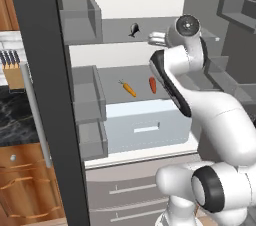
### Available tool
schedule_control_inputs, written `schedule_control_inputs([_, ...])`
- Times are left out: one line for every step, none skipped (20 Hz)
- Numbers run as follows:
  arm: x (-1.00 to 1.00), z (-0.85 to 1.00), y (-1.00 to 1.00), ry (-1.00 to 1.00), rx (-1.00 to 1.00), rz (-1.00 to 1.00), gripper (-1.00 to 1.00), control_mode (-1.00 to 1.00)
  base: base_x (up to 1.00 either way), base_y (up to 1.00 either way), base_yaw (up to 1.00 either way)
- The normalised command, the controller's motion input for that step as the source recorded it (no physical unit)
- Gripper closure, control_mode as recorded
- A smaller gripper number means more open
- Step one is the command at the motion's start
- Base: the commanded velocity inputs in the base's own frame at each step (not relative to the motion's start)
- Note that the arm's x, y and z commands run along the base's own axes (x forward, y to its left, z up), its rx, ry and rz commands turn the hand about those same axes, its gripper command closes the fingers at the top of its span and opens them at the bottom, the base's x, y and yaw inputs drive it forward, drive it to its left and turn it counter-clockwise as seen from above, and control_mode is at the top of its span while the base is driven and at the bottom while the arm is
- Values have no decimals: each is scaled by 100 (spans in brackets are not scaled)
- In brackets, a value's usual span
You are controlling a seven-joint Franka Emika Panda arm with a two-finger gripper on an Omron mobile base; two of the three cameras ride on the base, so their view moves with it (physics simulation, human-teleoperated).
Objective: Place one carrot and one fish in each tupperware on the nearby counter, to pack two identical lunches.
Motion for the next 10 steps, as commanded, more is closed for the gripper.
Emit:
schedule_control_inputs([-76, 0, 2, -9, 0, 1, 100, -100, 0, 0, 0])
schedule_control_inputs([0, 0, 0, 0, 0, 0, 100, 100, -84, 3, 1])
schedule_control_inputs([0, 0, 0, 0, 0, 0, 100, 100, -100, 0, 9])
schedule_control_inputs([0, 0, 0, 0, 0, 0, 100, 100, -100, 0, 11])
schedule_control_inputs([0, 0, 0, 0, 0, 0, 100, 100, -100, 0, 10])
schedule_control_inputs([0, 0, 0, 0, 0, 0, 100, 100, -100, 0, 8])
schedule_control_inputs([0, 0, 0, 0, 0, 0, 100, 100, -100, 1, 8])
schedule_control_inputs([0, 0, 0, 0, 0, 0, 100, 100, -100, 9, 6])
schedule_control_inputs([0, 0, 0, 0, 0, 0, 100, 100, -100, 15, 6])
schedule_control_inputs([0, 0, 0, 0, 0, 0, 100, 100, -100, 16, 7])
